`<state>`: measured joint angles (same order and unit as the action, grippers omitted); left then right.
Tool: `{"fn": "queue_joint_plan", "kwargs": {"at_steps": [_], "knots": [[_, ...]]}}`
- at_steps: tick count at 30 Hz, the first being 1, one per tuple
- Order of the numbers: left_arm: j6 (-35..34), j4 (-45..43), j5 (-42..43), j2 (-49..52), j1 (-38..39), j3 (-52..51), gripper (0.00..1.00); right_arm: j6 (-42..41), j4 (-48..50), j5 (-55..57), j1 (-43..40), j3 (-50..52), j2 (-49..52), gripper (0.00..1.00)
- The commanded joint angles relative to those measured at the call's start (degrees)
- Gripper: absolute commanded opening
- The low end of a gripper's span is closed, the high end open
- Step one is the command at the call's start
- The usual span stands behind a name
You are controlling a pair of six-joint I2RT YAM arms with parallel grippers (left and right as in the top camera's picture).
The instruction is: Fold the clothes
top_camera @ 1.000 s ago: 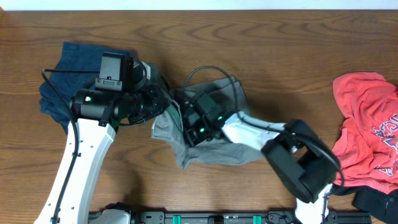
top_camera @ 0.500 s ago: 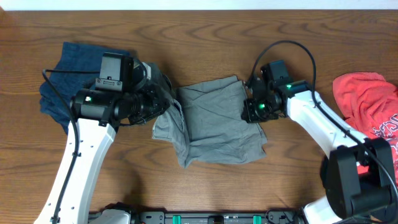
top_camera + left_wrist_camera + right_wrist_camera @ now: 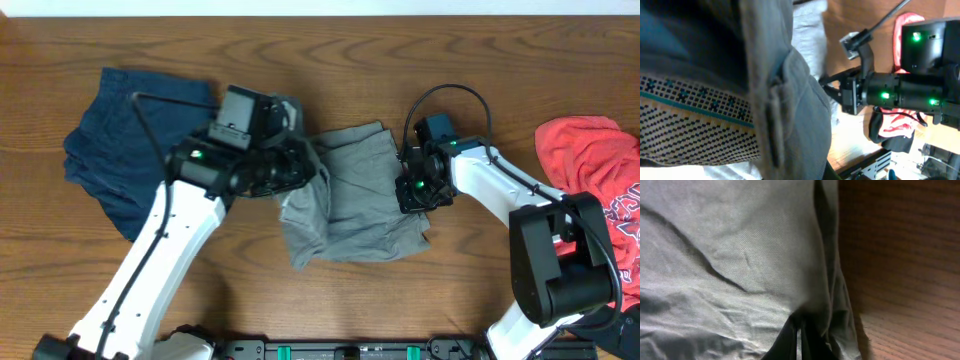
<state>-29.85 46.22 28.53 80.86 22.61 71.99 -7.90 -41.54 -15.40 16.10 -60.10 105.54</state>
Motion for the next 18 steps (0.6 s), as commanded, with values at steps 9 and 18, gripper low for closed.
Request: {"fn": "queue_joint_plan", "kwargs": {"at_steps": [9,18], "knots": [[-7.7,-11.1,1.5,9.5,9.6,1.3,0.06,-2.8,1.0,4.9,3.4,1.8,5.6,0.05],[-8.7,-18.4,-0.8,12.7,15.3,1.3,0.06,-2.8,0.8,4.9,3.9,1.8,5.6,0.05]]}}
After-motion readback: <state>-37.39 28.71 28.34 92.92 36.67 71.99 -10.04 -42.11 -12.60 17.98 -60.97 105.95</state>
